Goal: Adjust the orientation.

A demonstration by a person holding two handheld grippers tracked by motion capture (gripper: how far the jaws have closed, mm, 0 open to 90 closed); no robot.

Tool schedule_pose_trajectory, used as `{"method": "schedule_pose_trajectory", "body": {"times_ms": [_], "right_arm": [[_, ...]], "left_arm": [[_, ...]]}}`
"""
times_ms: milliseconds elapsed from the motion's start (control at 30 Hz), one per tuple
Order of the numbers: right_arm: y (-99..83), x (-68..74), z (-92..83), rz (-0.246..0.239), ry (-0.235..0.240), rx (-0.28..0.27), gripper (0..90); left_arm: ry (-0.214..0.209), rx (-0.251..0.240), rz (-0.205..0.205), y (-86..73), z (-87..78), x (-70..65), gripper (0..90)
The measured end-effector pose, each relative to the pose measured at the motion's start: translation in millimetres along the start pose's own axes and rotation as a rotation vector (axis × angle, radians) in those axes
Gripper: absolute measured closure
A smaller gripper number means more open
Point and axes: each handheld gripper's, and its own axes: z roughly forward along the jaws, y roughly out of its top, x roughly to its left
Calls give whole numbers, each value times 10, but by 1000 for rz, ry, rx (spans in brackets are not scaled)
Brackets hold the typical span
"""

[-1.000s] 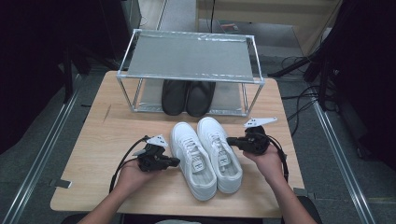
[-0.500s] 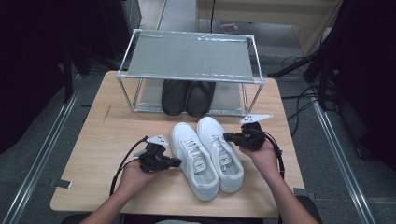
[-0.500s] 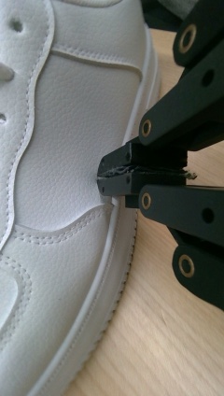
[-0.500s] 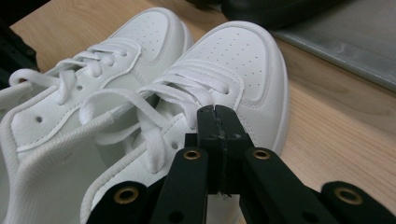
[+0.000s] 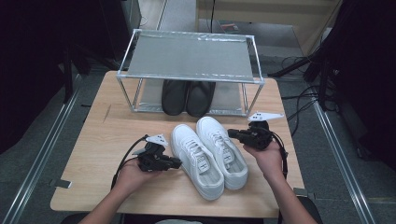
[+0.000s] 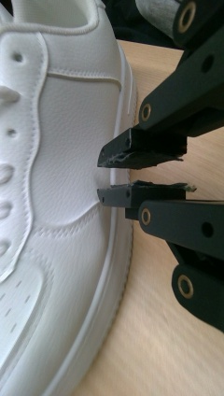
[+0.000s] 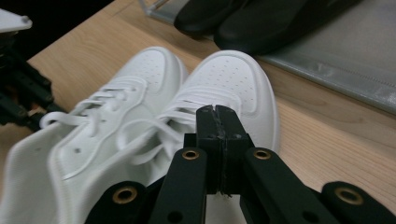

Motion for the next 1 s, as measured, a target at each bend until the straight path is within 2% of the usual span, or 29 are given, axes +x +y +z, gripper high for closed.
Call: {"method": "schedule_pose_trajectory", "body": {"times_ms": [100, 233, 367, 400, 500, 633, 700, 767, 900, 1000], "right_arm": [[-31, 95, -102, -20, -4, -8, 900], [-63, 200, -230, -26, 0, -20, 900], [-89, 281, -289, -37, 5, -22, 900], [-117, 345, -302, -50, 17, -8, 900], [-151, 428, -278, -58, 41, 3, 900], [-202, 536, -214, -75, 42, 38, 900], [-228, 580, -207, -88, 40, 48, 900], [-254, 612, -203, -97, 39, 60, 900], [-300, 657, -174, -118, 19, 89, 876], [-313, 674, -155, -121, 12, 90, 891]], "left_arm": [[8, -34, -22, -12, -117, 58, 789], [19, -70, -32, -28, -236, 124, 779], [35, -73, -36, -32, -312, 192, 757], [36, -82, -40, -36, -329, 215, 753], [53, -88, -44, -39, -370, 260, 732], [82, -120, -31, -66, -454, 304, 701], [93, -115, -27, -72, -479, 332, 689], [101, -120, -39, -74, -495, 361, 676], [100, -128, -47, -58, -505, 408, 640], [101, -130, -43, -44, -498, 414, 607]]}}
